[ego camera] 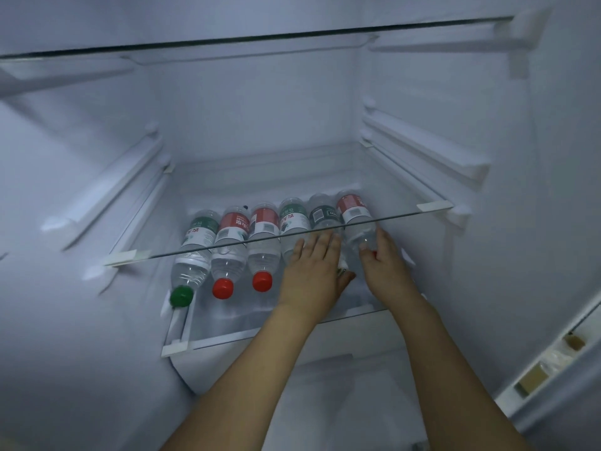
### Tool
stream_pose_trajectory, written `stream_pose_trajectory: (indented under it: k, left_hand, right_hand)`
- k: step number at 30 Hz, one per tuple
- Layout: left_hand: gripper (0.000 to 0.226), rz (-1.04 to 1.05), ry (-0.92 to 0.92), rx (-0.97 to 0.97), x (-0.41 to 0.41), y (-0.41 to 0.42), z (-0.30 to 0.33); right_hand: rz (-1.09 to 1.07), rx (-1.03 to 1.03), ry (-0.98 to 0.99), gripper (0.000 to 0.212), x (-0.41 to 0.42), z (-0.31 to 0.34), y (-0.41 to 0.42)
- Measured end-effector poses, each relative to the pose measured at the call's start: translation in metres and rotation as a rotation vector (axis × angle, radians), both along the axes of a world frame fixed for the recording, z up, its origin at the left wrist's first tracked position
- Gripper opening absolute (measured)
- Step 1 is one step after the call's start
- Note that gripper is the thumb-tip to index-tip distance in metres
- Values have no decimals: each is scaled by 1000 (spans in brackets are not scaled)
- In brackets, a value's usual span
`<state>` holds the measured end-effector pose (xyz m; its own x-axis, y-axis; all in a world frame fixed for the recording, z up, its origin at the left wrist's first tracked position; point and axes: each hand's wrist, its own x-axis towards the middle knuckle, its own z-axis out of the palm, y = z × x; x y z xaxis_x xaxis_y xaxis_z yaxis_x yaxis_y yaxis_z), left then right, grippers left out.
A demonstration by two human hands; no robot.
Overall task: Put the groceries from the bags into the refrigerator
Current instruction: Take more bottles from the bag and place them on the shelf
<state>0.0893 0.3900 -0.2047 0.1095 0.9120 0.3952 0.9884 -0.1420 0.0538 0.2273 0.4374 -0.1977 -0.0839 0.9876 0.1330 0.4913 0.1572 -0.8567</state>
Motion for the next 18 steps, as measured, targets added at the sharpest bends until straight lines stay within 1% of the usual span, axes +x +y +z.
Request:
stream_pose_trajectory:
  k: [2,4,5,10,14,18]
  left_hand:
    - [72,39,-33,9,-4,-11,6]
    - [69,74,-43,9,-11,-21,11]
    - [68,95,-49,-1,-15,-26,13]
    - [67,180,-115,-3,-38,-53,29]
    - [62,238,-170,59,-56,-73,38]
    - [66,295,-176,9,-69,-87,40]
  right_hand:
    - [9,-8,-77,55,1,4,-8]
    - [62,-21,-100,63,1,10,-17]
    - [92,-28,-141,65,0,14,-23]
    - [191,4,-448,70,-3,34,-54]
    - [273,-16,-652,71,-10,48,-75]
    - [364,-49,-748,73,-20,61,-92]
